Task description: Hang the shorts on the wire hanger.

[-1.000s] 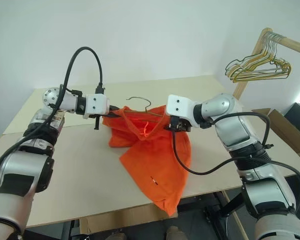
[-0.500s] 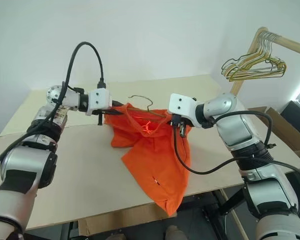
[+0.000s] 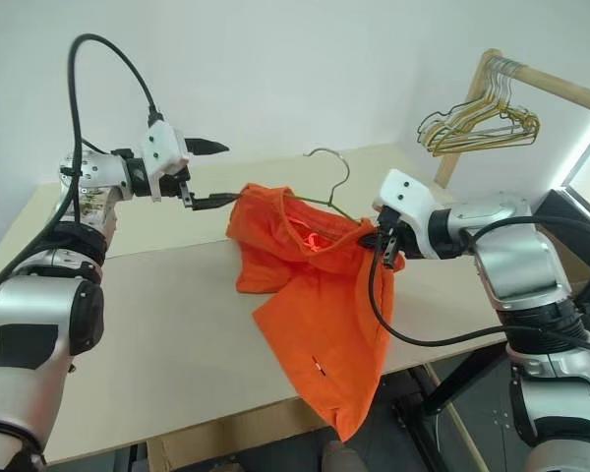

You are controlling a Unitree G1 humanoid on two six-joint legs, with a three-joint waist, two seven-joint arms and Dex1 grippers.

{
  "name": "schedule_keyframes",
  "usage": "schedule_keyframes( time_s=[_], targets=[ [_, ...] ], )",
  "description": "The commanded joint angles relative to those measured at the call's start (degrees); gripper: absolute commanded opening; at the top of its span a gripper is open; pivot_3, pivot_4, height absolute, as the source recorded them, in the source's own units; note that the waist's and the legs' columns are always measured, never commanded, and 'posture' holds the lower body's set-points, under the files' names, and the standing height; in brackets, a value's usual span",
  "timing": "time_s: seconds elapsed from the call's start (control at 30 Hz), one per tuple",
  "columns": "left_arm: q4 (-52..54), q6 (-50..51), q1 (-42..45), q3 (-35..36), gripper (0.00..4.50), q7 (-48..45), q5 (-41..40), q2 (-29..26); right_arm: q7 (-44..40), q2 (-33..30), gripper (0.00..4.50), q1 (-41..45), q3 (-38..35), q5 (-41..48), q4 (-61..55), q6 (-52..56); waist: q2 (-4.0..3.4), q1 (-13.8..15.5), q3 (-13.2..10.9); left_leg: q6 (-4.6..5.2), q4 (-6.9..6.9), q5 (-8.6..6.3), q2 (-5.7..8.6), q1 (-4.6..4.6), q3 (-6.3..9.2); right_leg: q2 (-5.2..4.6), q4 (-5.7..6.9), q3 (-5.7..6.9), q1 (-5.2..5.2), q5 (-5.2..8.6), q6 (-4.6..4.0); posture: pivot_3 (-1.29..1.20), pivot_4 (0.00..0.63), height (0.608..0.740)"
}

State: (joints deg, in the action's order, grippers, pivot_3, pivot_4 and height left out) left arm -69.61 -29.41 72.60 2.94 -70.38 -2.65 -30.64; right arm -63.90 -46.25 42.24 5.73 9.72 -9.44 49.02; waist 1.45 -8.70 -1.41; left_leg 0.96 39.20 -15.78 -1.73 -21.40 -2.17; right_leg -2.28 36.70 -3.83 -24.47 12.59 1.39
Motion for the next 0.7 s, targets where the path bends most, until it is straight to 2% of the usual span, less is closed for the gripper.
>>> schedule_keyframes(
  time_s=[0.03,0.2,0.37,0.57,0.67,0.7],
  targets=[
    [1.84,6.20,3.88,6.96,4.48,-4.60,-8.98,1.44,2.81,-1.38,0.00,-1.34,-5.21,3.34,-5.17,4.89,0.00,-0.89,0.00,0.00,0.00,0.00,0.00,0.00,0.01,0.00,0.00,0.00,0.00,0.00,0.00,-0.24,0.000,0.740],
    [6.14,8.05,1.38,8.58,4.48,-5.12,-11.14,2.60,8.83,-1.66,0.00,-2.96,-10.56,6.69,-9.36,15.98,0.00,-3.58,0.00,0.00,0.00,0.00,0.05,-0.01,0.25,-0.11,0.03,-0.01,0.03,0.03,0.08,-0.27,0.000,0.740],
    [18.26,10.42,-6.56,8.17,4.48,-7.10,-14.46,4.97,18.72,-1.13,0.00,-2.30,-15.23,5.65,-11.87,30.23,-0.02,-5.92,0.00,-0.01,0.00,0.00,0.07,0.09,0.51,-0.25,0.09,-0.09,0.15,0.05,0.14,-0.29,0.000,0.740],
    [33.64,18.66,-14.60,7.42,4.48,-4.45,-18.38,6.77,28.18,1.40,0.00,0.08,-21.33,4.37,-11.33,39.34,-0.03,-8.24,0.00,-0.01,0.00,0.00,0.04,0.11,0.54,-0.30,0.16,-0.16,0.15,0.03,0.20,-0.31,0.000,0.740],
    [39.01,21.76,-17.32,6.70,4.48,-2.48,-19.01,6.86,35.05,1.50,0.00,2.37,-18.94,0.67,-7.51,40.84,-0.06,-8.98,0.00,-0.01,0.00,0.00,0.06,0.17,0.52,-0.31,0.17,-0.22,0.17,0.02,0.23,-0.31,0.000,0.740],
    [40.66,22.72,-18.15,6.61,4.48,-1.59,-19.24,6.89,37.70,3.34,0.00,4.22,-20.34,-0.66,-5.29,41.51,-0.06,-9.38,0.00,-0.01,0.00,0.00,0.05,0.20,0.53,-0.32,0.17,-0.23,0.21,0.02,0.23,-0.31,0.000,0.740]
  ],
)
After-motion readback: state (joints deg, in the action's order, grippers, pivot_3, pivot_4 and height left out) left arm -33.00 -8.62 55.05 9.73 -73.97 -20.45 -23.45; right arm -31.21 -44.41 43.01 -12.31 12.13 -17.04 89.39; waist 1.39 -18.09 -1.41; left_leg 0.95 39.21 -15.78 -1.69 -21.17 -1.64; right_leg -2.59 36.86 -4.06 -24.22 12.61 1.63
